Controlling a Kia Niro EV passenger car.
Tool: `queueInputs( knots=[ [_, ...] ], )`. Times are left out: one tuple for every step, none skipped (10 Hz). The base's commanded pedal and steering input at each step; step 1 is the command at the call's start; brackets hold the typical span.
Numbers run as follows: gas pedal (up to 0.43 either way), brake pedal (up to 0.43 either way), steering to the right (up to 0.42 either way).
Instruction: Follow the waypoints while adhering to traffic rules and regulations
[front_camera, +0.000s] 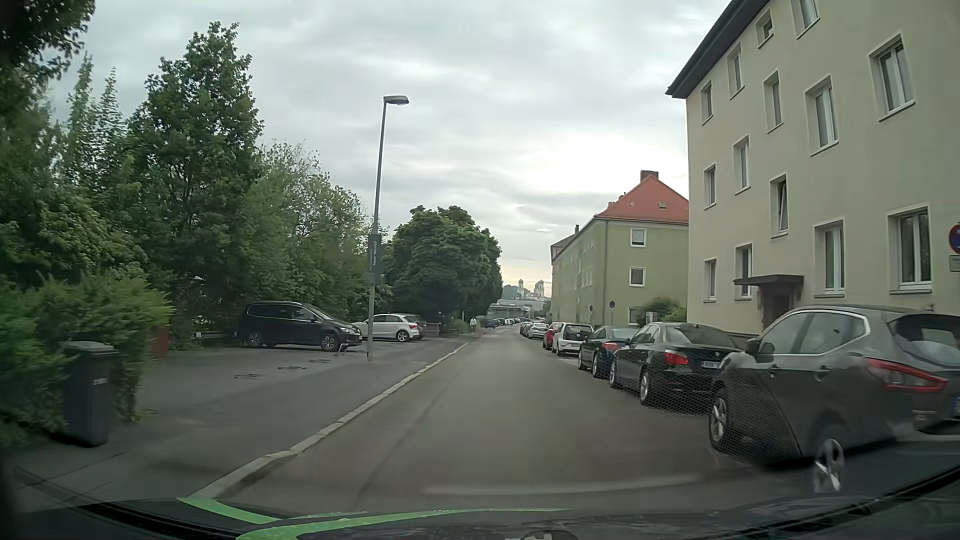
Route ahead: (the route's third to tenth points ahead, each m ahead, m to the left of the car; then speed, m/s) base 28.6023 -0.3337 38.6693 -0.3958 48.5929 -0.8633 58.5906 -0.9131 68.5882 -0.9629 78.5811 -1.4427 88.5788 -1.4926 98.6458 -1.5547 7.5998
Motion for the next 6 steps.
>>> queueInputs(
  knots=[
    [0.059,0.0,0.003],
    [0.059,0.0,0.002],
    [0.059,0.0,0.002],
    [0.059,0.0,0.002],
    [0.059,0.0,0.002],
    [0.059,0.0,0.002]
  ],
)
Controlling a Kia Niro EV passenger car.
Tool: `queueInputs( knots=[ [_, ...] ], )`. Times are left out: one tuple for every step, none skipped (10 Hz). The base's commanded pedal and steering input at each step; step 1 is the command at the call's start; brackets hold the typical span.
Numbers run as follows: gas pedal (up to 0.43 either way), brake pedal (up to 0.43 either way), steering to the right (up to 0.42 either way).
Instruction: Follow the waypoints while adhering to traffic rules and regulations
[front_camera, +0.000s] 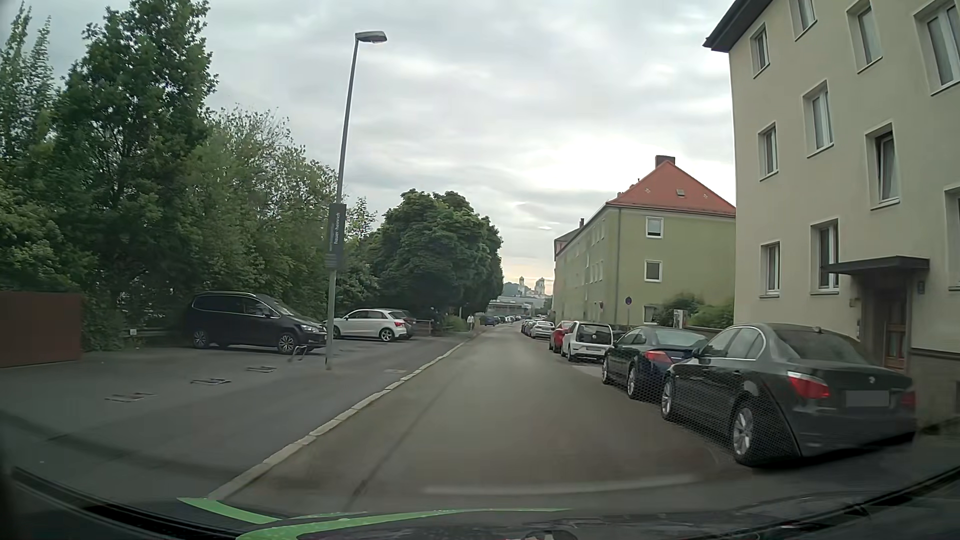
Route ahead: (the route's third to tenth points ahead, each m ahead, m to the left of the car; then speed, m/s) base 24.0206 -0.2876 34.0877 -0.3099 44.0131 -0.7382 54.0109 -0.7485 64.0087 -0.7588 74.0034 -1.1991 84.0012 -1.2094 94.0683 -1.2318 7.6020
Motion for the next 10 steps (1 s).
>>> queueInputs(
  knots=[
    [0.059,0.0,0.002],
    [0.059,0.0,0.002],
    [0.059,0.0,0.002],
    [0.059,0.0,0.002],
    [0.059,0.0,0.002],
    [0.059,0.0,0.002],
    [0.059,0.0,0.002],
    [0.059,0.0,0.002],
    [0.059,0.0,0.002],
    [0.059,0.0,0.002]
  ],
)
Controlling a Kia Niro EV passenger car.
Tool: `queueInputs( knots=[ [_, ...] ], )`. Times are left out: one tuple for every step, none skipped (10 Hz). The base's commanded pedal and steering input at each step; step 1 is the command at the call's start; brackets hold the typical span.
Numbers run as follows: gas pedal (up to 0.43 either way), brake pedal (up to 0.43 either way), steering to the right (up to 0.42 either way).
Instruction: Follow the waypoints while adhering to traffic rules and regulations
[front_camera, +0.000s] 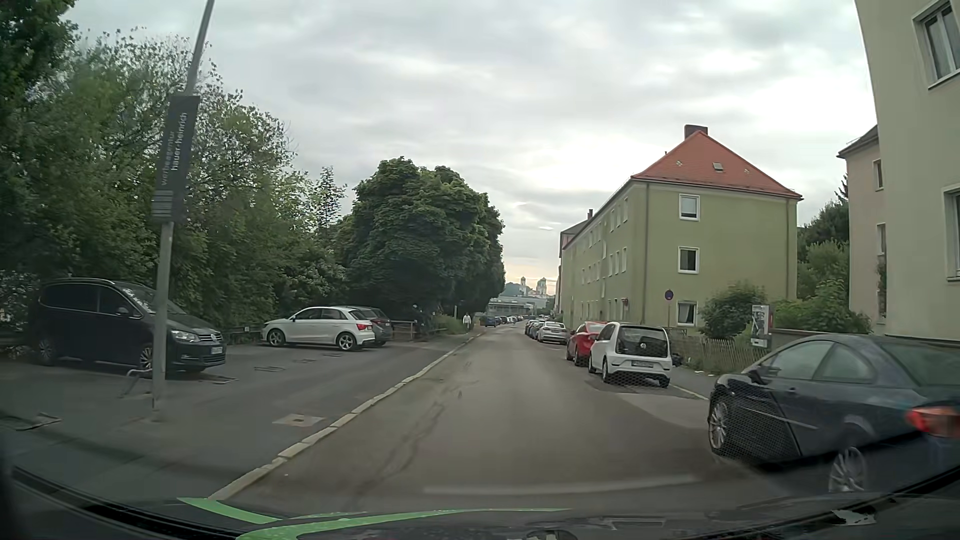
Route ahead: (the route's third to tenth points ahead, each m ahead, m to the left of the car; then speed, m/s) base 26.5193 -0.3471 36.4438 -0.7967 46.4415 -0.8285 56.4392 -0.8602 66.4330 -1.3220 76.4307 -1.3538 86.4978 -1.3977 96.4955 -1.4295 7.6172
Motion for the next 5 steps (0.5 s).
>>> queueInputs(
  knots=[
    [0.059,0.0,0.002],
    [0.059,0.0,0.002],
    [0.059,0.0,0.002],
    [0.059,0.0,0.002],
    [0.059,0.0,0.002]
  ],
)
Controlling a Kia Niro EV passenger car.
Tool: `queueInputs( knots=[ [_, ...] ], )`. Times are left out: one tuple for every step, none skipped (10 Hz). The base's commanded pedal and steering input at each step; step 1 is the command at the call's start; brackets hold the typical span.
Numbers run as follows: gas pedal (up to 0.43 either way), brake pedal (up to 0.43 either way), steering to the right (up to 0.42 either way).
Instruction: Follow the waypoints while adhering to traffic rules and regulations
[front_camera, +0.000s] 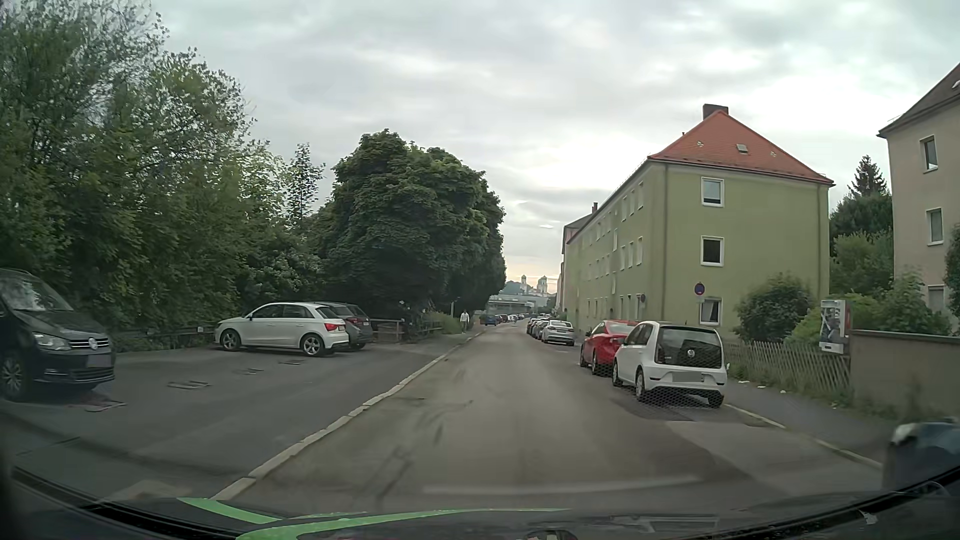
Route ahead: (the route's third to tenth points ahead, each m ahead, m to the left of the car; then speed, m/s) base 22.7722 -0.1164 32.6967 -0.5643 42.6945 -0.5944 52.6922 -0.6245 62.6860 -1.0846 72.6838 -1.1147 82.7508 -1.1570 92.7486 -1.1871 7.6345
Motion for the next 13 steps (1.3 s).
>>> queueInputs(
  knots=[
    [0.059,0.0,0.002],
    [0.059,0.0,0.002],
    [0.059,0.0,0.002],
    [0.059,0.0,0.002],
    [0.059,0.0,0.002],
    [0.059,0.0,0.002],
    [0.059,0.0,0.003],
    [0.059,0.0,0.003],
    [0.059,0.0,0.003],
    [0.059,0.0,0.003],
    [0.059,0.0,0.003],
    [0.059,0.0,0.003],
    [0.059,0.0,0.006]
  ],
)
